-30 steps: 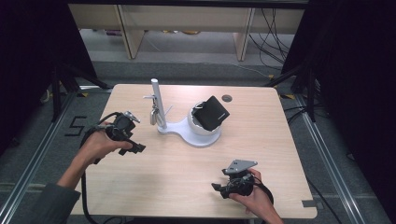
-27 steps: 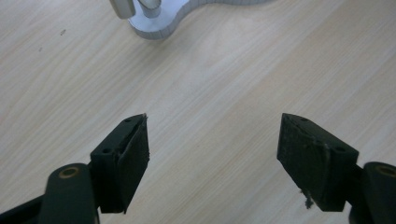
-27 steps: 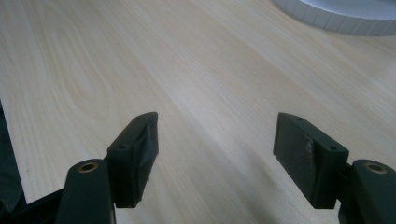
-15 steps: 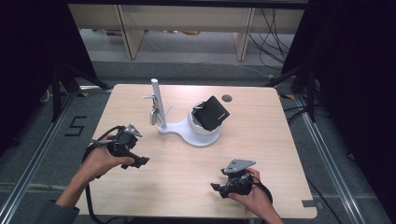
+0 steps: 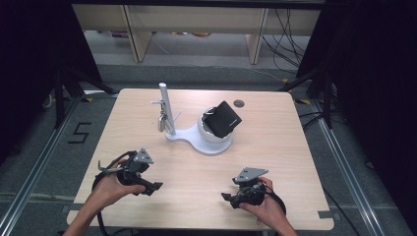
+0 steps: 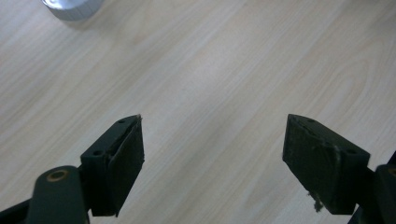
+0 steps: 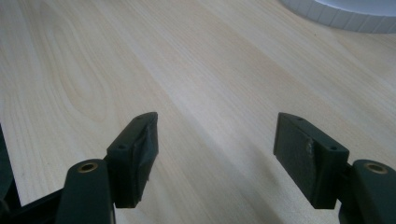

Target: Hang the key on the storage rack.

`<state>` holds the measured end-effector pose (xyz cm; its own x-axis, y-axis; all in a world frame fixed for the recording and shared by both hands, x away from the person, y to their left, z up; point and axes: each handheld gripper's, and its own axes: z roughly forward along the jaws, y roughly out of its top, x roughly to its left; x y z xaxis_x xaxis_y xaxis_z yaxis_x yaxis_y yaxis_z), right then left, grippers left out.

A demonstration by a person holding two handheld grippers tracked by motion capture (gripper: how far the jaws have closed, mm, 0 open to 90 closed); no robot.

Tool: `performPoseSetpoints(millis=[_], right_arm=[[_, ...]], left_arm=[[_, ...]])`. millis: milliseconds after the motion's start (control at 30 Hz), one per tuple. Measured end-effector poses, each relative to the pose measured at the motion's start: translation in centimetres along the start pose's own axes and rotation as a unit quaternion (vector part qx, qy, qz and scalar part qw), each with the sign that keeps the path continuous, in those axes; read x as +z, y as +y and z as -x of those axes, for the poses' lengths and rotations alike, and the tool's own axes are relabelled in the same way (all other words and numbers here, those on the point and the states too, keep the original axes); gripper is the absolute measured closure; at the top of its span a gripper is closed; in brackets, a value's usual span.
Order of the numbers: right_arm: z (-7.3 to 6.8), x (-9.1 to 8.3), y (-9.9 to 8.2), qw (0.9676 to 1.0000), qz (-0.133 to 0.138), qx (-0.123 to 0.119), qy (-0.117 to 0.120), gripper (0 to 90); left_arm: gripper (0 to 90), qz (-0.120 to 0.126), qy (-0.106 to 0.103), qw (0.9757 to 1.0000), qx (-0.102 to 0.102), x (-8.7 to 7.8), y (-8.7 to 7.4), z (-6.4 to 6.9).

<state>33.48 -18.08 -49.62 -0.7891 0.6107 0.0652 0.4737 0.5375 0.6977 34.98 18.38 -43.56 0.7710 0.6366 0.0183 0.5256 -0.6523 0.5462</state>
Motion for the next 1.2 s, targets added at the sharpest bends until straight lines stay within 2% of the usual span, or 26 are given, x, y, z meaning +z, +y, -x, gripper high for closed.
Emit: performPoseSetpoints(millis=[67, 100, 167, 200, 233, 300, 333, 433, 467, 533, 633, 767, 800, 833, 933, 967, 1000, 1033, 1067, 1133, 1167, 1200], right_arm=[[-0.1, 0.0, 0.0, 1.0000, -0.002, 0.006, 0.001, 31.9], [-0.1, 0.0, 0.0, 1.0000, -0.002, 0.006, 0.001, 31.9], [-0.2, -0.1, 0.1, 0.9999, -0.001, 0.010, 0.008, 31.9], [-0.2, -0.1, 0.1, 0.9999, 0.000, 0.011, 0.011, 31.8], [-0.2, -0.1, 0.1, 0.9999, 0.000, 0.012, 0.012, 31.8], [-0.4, 0.0, 0.1, 0.9997, -0.001, 0.020, 0.013, 31.8], [-0.3, 0.0, 0.1, 0.9999, 0.000, 0.013, 0.010, 31.8], [-0.3, 0.0, 0.1, 0.9999, 0.001, 0.011, 0.012, 31.7], [-0.3, 0.0, 0.1, 0.9999, 0.001, 0.010, 0.013, 31.7], [-0.3, 0.1, 0.1, 0.9999, 0.001, 0.009, 0.010, 31.7], [-0.3, 0.0, 0.1, 0.9999, -0.002, 0.008, 0.012, 31.6], [-0.3, 0.1, 0.1, 0.9999, -0.003, 0.006, 0.011, 31.6], [-0.3, 0.1, 0.1, 0.9999, -0.003, 0.006, 0.011, 31.6], [-0.4, 0.0, 0.1, 0.9999, -0.004, 0.008, 0.013, 31.6], [-0.4, 0.0, 0.2, 0.9999, 0.001, -0.001, 0.012, 31.6], [-0.5, 0.0, 0.2, 0.9999, 0.001, -0.002, 0.011, 31.5], [-0.5, 0.1, 0.2, 0.9999, 0.002, -0.004, 0.011, 31.4], [-0.6, 0.0, 0.2, 0.9999, 0.002, -0.002, 0.012, 31.4], [-0.6, 0.0, 0.2, 0.9999, 0.002, -0.003, 0.014, 31.4], [-0.6, 0.1, 0.2, 0.9998, 0.001, -0.010, 0.016, 31.3], [-0.6, 0.1, 0.2, 0.9999, 0.000, -0.007, 0.013, 31.2], [-0.6, 0.1, 0.2, 0.9999, -0.001, -0.005, 0.012, 31.2]], left_arm=[[20.1, 0.002, 0.004, 0.9999, 0.012, 0.3, -0.5, 0.4], [20.0, 0.002, 0.004, 0.9999, 0.012, 0.3, -0.5, 0.4], [19.8, 0.014, 0.008, 0.9996, 0.022, 0.8, -1.2, 1.1], [19.8, 0.009, 0.000, 0.9998, 0.018, 1.0, -1.6, 1.4], [19.8, 0.005, 0.002, 0.9996, 0.026, 1.1, -1.8, 1.4], [19.8, 0.010, 0.001, 0.9996, 0.027, 1.5, -2.4, 1.8], [19.8, 0.016, 0.002, 0.9995, 0.028, 1.7, -2.7, 2.0], [19.8, 0.018, -0.008, 0.9996, 0.019, 2.1, -3.4, 2.4], [20.0, 0.018, -0.012, 0.9995, 0.022, 2.3, -3.9, 2.8], [20.0, 0.027, -0.018, 0.9995, 0.003, 2.5, -4.5, 3.5], [20.0, 0.027, -0.024, 0.9993, 0.010, 2.7, -5.2, 4.2], [20.0, 0.030, -0.021, 0.9993, 0.012, 2.9, -5.8, 4.7], [20.0, 0.039, -0.017, 0.9990, 0.013, 2.9, -6.0, 5.0], [19.9, 0.034, -0.018, 0.9991, 0.016, 2.7, -6.1, 5.1], [19.9, 0.049, -0.007, 0.9987, 0.015, 2.6, -6.3, 5.5], [19.9, 0.054, 0.000, 0.9983, 0.023, 2.5, -6.3, 5.5], [19.9, 0.059, -0.004, 0.9982, 0.011, 2.5, -6.5, 5.8], [19.9, 0.060, -0.003, 0.9981, 0.017, 2.5, -6.6, 5.9], [19.8, 0.060, -0.004, 0.9982, 0.009, 2.6, -6.8, 6.1], [19.8, 0.056, -0.007, 0.9983, 0.016, 2.6, -7.1, 6.2], [19.8, 0.055, -0.007, 0.9984, 0.012, 2.7, -7.1, 6.3], [19.8, 0.053, -0.014, 0.9984, 0.017, 2.7, -7.2, 6.3]])
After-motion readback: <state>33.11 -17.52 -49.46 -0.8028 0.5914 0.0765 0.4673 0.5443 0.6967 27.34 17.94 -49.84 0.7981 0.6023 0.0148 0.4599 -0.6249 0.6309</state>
